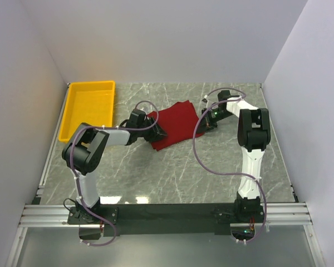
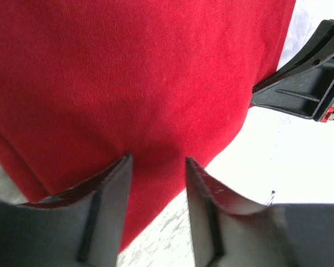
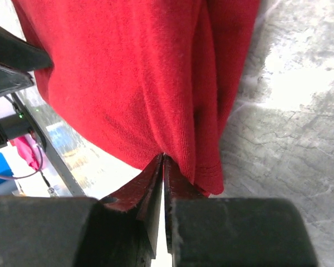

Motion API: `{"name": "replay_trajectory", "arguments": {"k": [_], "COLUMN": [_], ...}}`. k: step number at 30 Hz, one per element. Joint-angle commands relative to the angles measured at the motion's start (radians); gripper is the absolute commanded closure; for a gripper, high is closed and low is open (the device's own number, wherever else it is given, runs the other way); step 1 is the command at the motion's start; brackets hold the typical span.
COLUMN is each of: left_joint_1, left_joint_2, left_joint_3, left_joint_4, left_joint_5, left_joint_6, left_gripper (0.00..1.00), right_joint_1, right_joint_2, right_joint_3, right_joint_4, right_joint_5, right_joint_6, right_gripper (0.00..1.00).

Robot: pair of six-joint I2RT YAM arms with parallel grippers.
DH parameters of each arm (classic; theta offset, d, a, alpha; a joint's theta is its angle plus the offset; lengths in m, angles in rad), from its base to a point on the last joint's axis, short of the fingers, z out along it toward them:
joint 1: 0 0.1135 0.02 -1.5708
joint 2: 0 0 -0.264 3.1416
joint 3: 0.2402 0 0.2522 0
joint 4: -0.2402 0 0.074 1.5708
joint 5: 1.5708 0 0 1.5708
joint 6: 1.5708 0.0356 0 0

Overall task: Fold and stack the t-shirts
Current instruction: Neatly place the folded tshirt to the corner

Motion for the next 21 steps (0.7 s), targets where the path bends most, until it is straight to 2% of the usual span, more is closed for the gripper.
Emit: {"name": "replay_trajectory", "arguments": {"k": [1,4,5,7,8,10,11,12,14,15,18,21], "left_joint_1": [-0.001,-0.001,-0.001,-0.001,-0.003,-0.001,-0.001,-0.001,-0.001,-0.001,0.003,0.005], "left_joint_2": [-0.089,-0.192,-0.22,-0.322,-0.361,-0.483,-0.524,-0.566,-0.692,-0.735,-0.933,-1.066], "left_joint_3": [0.026,0.061,0.079,0.086,0.073,0.032,0.017,-0.002,-0.062,-0.083,-0.181,-0.267], "left_joint_4": [-0.058,-0.125,-0.153,-0.196,-0.231,-0.269,-0.302,-0.322,-0.354,-0.384,-0.417,-0.473], "left_joint_5": [-0.051,-0.137,-0.166,-0.29,-0.327,-0.446,-0.482,-0.547,-0.598,-0.62,-0.625,-0.606], "left_joint_6": [0.072,0.135,0.153,0.201,0.213,0.241,0.244,0.247,0.227,0.213,0.166,0.08], "left_gripper": [0.49,0.46,0.45,0.38,0.36,0.27,0.24,0.17,0.1,0.04,0.03,0.03], "right_joint_1": [-0.017,-0.036,-0.041,-0.047,-0.048,-0.048,-0.048,-0.048,-0.044,-0.042,-0.027,0.011], "right_joint_2": [-0.044,-0.131,-0.163,-0.185,-0.199,-0.214,-0.217,-0.224,-0.253,-0.263,-0.254,-0.173], "right_joint_3": [0.018,0.024,0.029,0.046,0.047,0.044,0.037,0.017,-0.017,-0.05,-0.031,0.066], "right_joint_4": [-0.027,-0.035,-0.042,-0.052,-0.05,-0.033,-0.021,-0.001,0.1,0.14,0.215,0.168], "right_joint_5": [0.015,0.045,0.057,0.082,0.091,0.123,0.133,0.148,0.205,0.234,0.271,0.301], "right_joint_6": [-0.065,-0.106,-0.112,-0.129,-0.132,-0.121,-0.117,-0.093,-0.012,0.024,0.104,0.129], "right_gripper": [0.88,0.78,0.7,0.63,0.54,0.46,0.37,0.35,0.11,0.11,0.09,0.08]}}
